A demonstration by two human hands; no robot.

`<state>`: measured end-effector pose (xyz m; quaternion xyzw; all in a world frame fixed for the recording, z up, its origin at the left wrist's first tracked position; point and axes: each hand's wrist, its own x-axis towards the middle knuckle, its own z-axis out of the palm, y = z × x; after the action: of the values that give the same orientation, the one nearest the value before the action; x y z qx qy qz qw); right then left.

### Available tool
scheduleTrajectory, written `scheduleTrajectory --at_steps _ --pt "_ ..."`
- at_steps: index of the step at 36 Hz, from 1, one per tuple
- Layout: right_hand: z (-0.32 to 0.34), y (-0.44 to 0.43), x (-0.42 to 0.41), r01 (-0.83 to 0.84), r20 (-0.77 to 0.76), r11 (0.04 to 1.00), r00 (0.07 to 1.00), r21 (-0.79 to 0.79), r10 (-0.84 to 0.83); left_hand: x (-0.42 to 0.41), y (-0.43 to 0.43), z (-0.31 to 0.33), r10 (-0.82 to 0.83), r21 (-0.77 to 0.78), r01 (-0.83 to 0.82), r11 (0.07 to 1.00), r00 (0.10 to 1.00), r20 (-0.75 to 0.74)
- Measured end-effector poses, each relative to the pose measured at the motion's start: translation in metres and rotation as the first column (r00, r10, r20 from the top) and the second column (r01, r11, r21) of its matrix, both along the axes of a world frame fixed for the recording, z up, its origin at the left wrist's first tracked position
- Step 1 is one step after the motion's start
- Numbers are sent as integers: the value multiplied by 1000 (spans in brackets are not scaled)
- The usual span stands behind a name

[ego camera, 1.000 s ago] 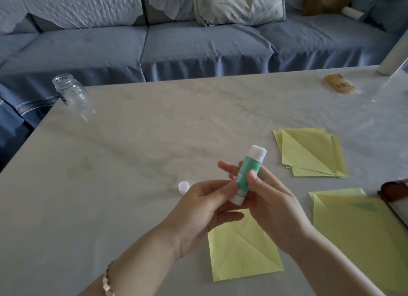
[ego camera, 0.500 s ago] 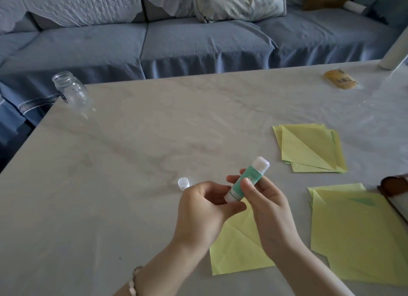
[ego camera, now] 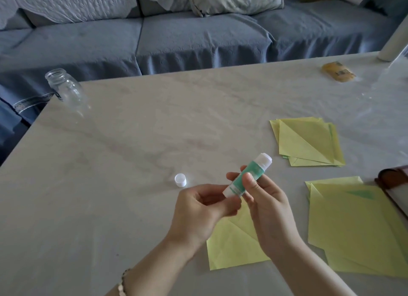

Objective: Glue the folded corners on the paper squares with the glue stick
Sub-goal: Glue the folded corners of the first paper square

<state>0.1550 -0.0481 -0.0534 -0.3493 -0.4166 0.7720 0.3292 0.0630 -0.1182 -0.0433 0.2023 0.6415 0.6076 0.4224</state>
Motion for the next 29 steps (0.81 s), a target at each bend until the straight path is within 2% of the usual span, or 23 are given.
scheduleTrajectory --at_steps 1,3,5,6,8,10,12,14,15,17,19,20,21,23,25,26,27,28,29 --pt "-1 -2 0 25 13 1000 1000 9 -26 1 -1 -3 7 -31 -12 999 986 -169" --pt "0 -5 -2 61 27 998 998 29 -61 4 -3 -8 4 -32 -19 999 902 -431" --pt "1 -7 -3 79 29 996 996 45 -80 7 -5 -14 18 -8 -27 1000 832 -554" --pt "2 -7 -3 85 29 995 996 51 -87 7 -5 -16 21 -12 -32 999 836 -548" --pt "5 -6 -3 78 17 995 997 68 -79 3 -3 -13 -18 -44 1 999 924 -381" --pt "5 -4 -1 49 22 995 998 87 -51 -2 -1 -6 -109 -20 109 994 994 -9" --pt "4 -4 0 14 16 996 1000 85 -16 -6 -2 -4 -167 43 161 986 943 289" --pt "2 -4 0 12 14 997 1000 71 -13 -6 -3 -2 -135 60 122 991 926 354" --pt "0 -5 0 21 17 998 1000 63 -22 -5 -2 -2 -95 54 82 995 936 338" --pt "-3 -7 -1 59 30 998 998 20 -60 -2 0 -4 11 8 -12 1000 984 176" --pt "-5 -10 -3 103 60 995 993 -6 -102 1 0 -11 60 -19 -63 998 989 -134" --pt "-5 -12 -4 121 69 993 990 -13 -120 2 -2 -15 59 4 -60 998 951 -304" --pt "-4 -14 -5 140 63 990 988 -21 -139 3 -3 -19 61 44 -46 998 879 -473" --pt "-1 -17 -6 179 26 983 984 -33 -178 1 -3 -28 114 150 3 989 636 -764" --pt "2 -18 -6 192 7 981 981 -37 -192 -1 -4 -37 180 217 36 975 439 -880" --pt "2 -18 -6 188 4 981 982 -38 -188 -2 -5 -40 211 249 43 968 402 -891" --pt "3 -17 -6 177 10 984 984 -36 -177 -3 -6 -41 204 247 47 968 431 -879" --pt "2 -16 -5 168 23 985 986 -33 -167 -3 -7 -36 155 210 41 977 539 -828" --pt "1 -13 -4 163 32 986 986 -30 -162 -3 -8 -29 92 166 36 985 709 -699"
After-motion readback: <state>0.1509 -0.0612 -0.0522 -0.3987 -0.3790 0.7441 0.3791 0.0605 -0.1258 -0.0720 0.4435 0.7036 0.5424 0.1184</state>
